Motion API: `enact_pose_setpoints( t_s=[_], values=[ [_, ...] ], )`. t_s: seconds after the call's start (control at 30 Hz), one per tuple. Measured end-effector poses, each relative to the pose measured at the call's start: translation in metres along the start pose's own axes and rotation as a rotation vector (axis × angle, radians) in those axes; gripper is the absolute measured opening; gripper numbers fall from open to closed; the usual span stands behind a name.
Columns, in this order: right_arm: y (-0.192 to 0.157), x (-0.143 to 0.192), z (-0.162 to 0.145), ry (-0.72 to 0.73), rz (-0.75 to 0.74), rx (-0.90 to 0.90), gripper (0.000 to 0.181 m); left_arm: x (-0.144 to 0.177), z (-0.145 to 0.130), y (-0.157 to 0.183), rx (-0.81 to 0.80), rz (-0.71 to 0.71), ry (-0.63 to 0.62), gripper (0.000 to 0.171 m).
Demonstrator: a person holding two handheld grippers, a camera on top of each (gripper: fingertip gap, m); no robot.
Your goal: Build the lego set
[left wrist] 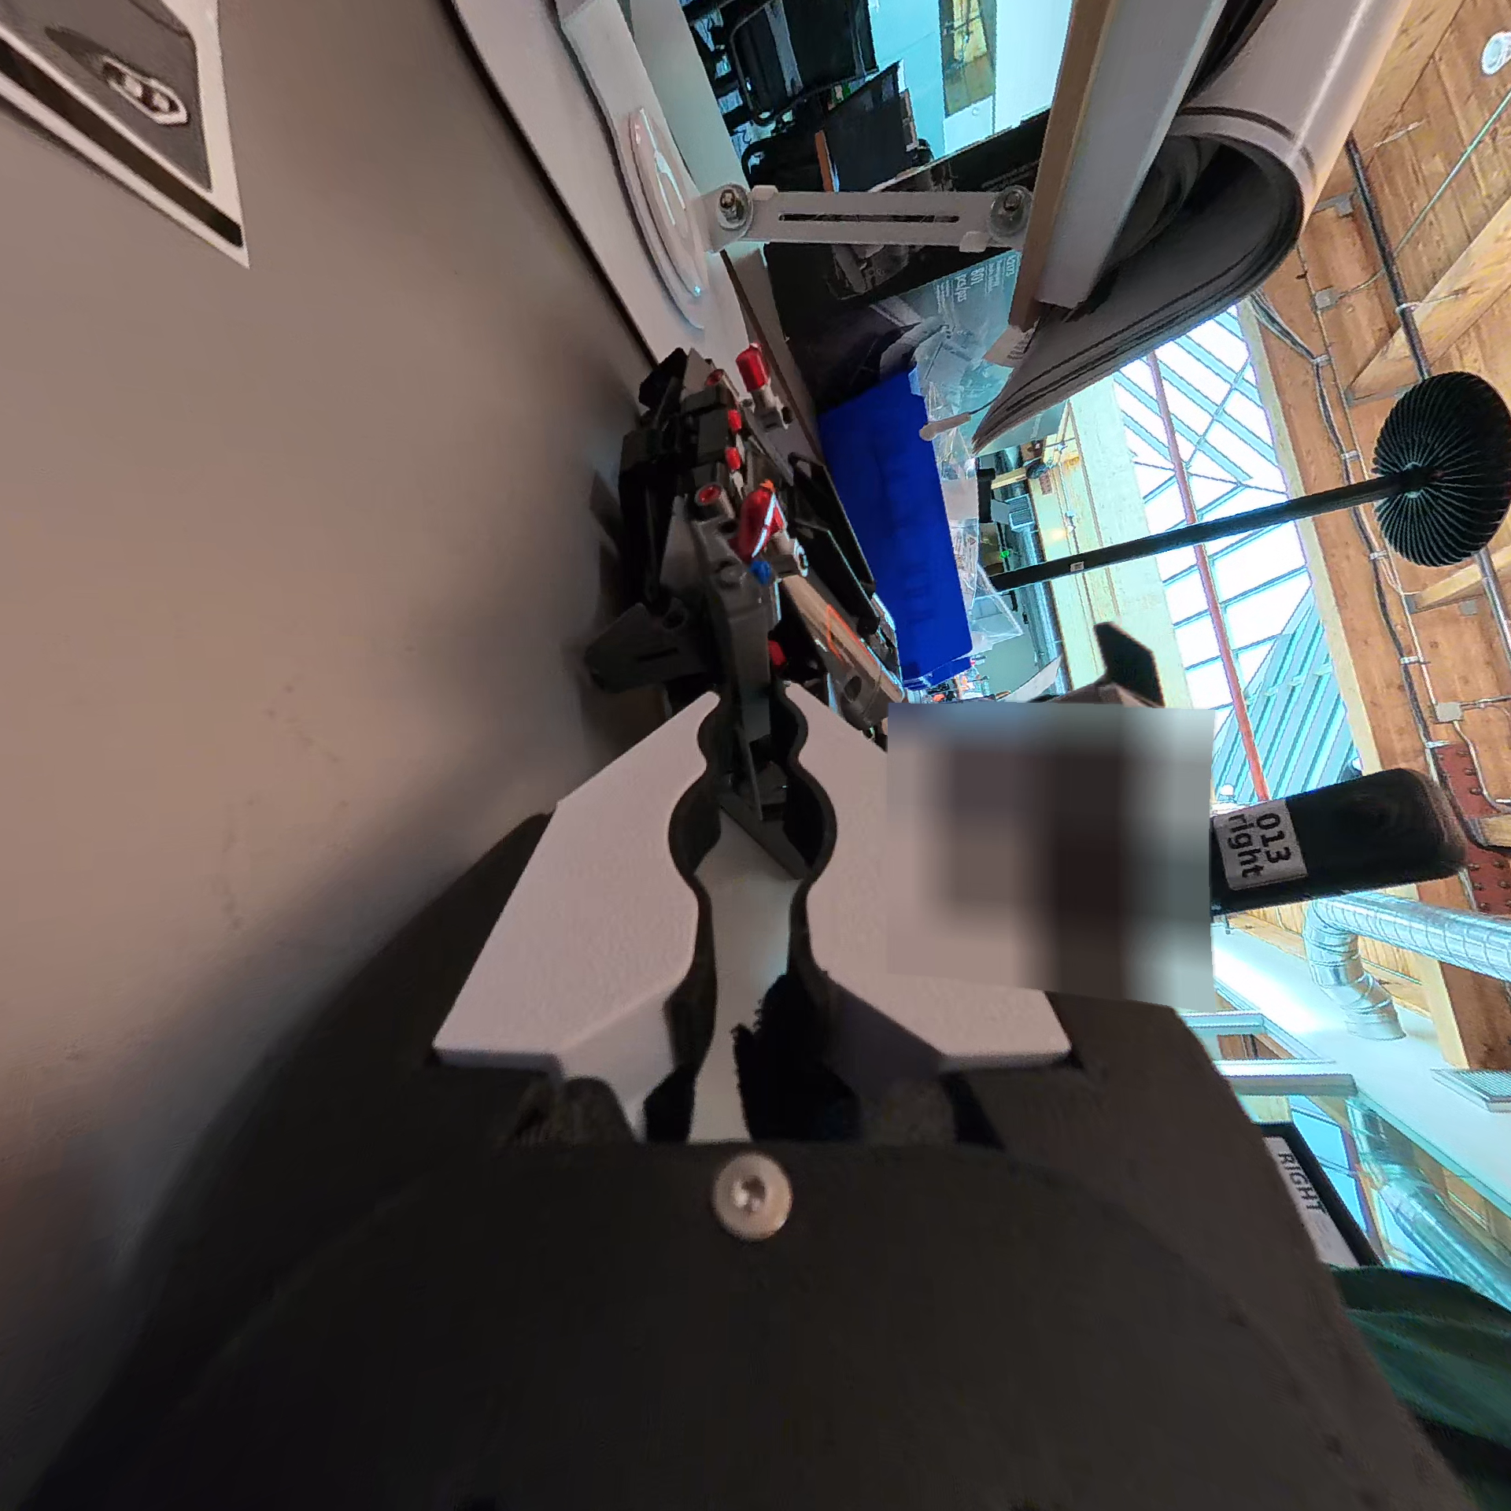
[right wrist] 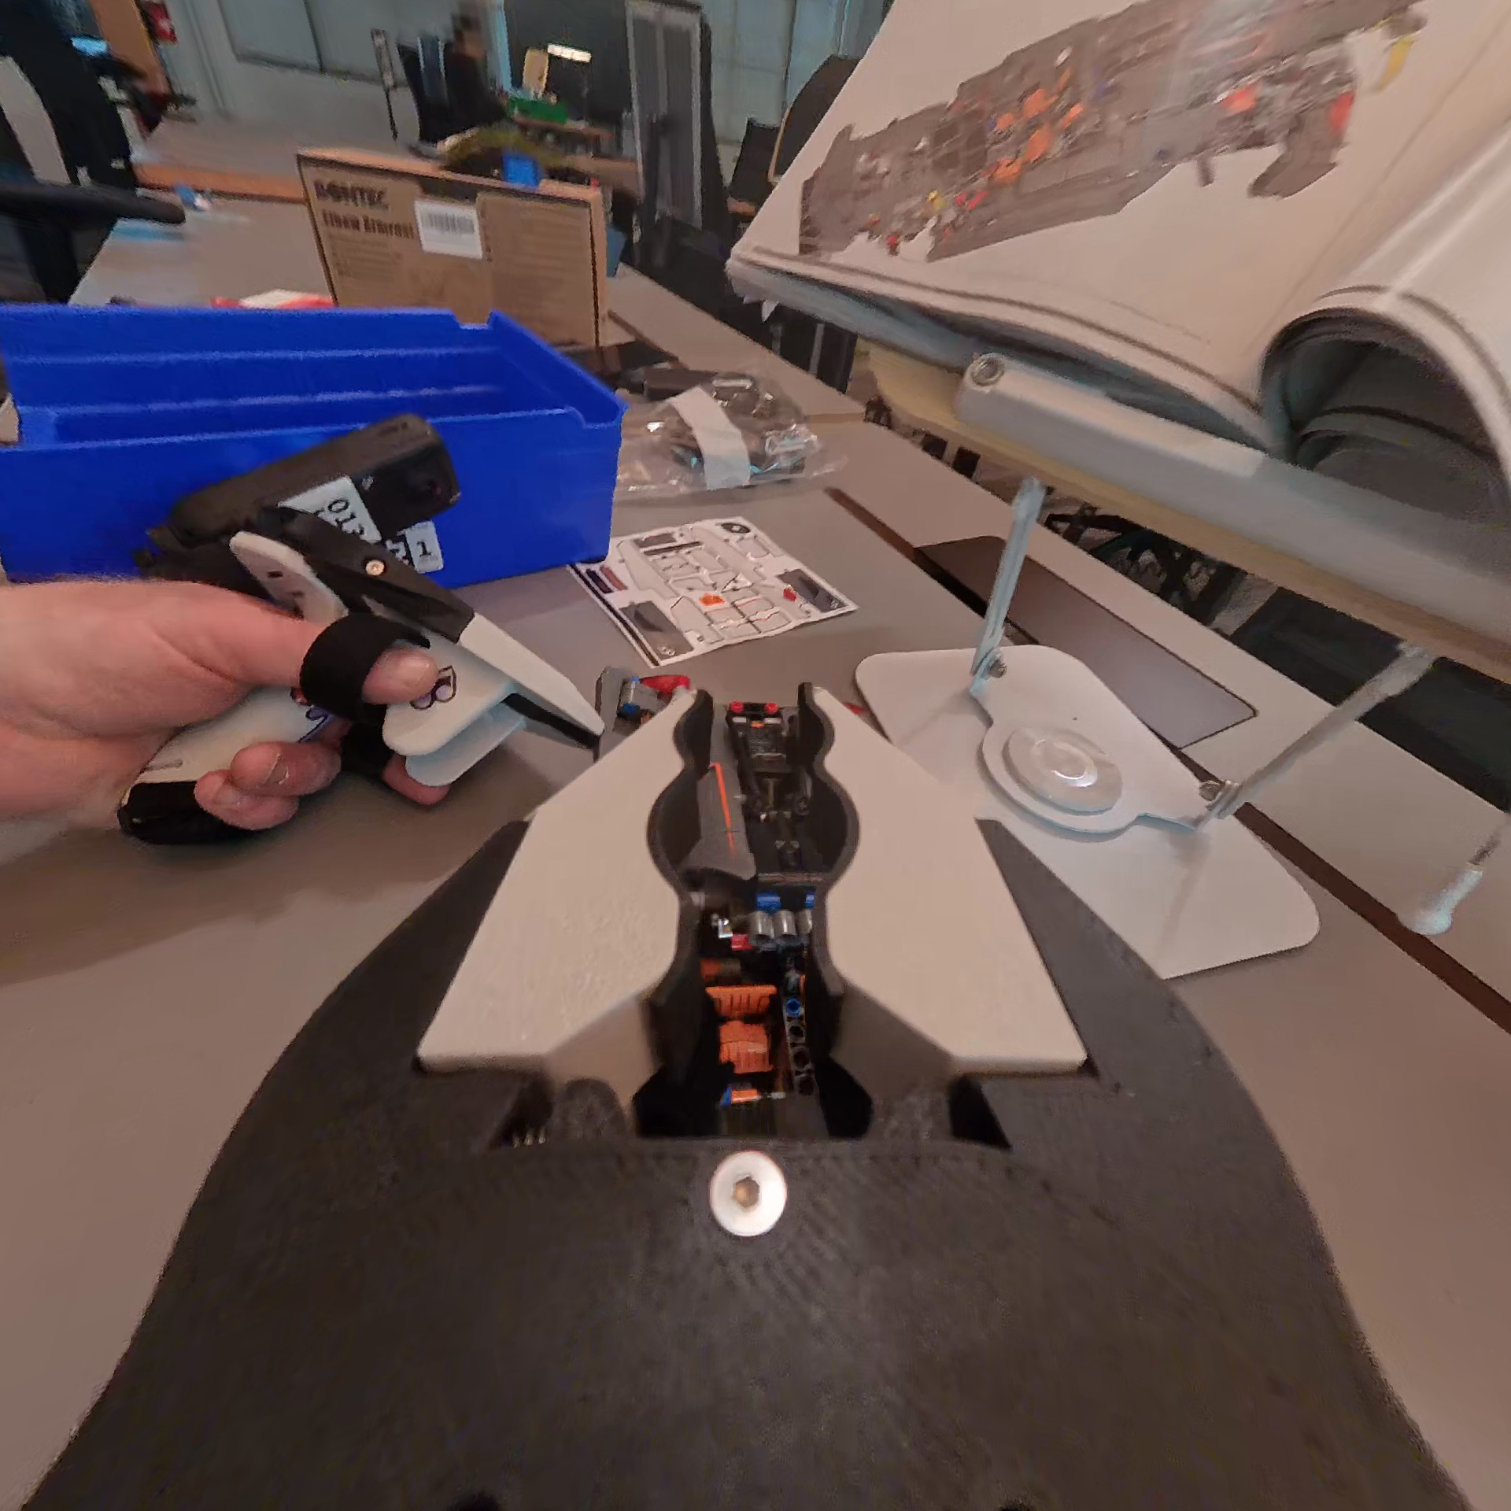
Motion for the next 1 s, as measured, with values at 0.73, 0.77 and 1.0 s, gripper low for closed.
enact_pose_setpoints(
  t_s=[0.73,0.77,1.0],
  values=[
    [0.015,-0.018,0.019,-0.214,-0.04,0.147,0.028,0.0,0.0,0.001,-0.007,-0.009,-0.003,0.006],
    [0.021,-0.016,0.016,-0.228,-0.051,0.13,0.028,0.0,0.0,0.001,-0.007,-0.009,-0.004,0.006],
    [0.059,-0.006,-0.016,-0.28,-0.068,-0.015,0.039,-0.001,0.001,0.001,-0.008,-0.002,-0.005,0.006]
  ],
)
Point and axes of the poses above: each gripper's, where its closed fingertips meet, x back along the fingers, z out of its top, y = z × x across the jaws, the point moved 6 cm from there along x, back along the fingers, and after that the axes turned 15 degrees about -y, right-handed, at the moved point
